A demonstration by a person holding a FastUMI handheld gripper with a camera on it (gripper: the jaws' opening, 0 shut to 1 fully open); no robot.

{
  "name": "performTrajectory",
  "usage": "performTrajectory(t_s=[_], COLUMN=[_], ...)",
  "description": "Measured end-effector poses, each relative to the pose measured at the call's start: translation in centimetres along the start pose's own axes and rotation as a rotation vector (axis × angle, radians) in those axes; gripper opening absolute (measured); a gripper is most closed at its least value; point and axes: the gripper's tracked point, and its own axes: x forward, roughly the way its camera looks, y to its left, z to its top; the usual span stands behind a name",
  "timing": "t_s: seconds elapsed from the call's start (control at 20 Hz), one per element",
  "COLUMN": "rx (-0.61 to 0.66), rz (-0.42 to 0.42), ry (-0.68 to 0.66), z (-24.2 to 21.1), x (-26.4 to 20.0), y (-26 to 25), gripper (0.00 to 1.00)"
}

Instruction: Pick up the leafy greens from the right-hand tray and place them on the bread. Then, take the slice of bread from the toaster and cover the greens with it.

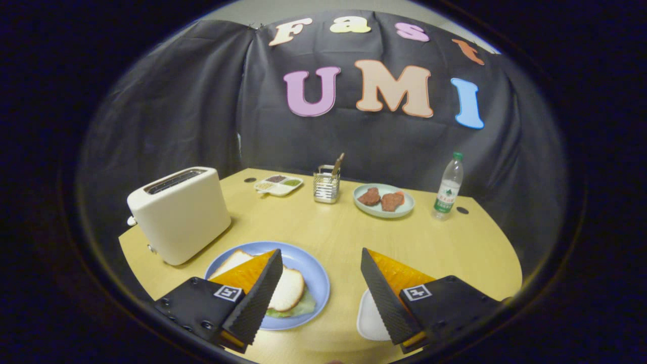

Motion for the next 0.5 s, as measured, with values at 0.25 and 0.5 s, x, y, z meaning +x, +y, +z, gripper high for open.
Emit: performTrajectory(t_s=[0.25,0.5], rx=[0.022,0.064], rz=[-0.041,-0.041], ry=[-0.140,-0.201], z=[3.5,3.9], x=[-2.9,-5.5], y=[-2.8,-3.2], gripper=[0.99,0.99])
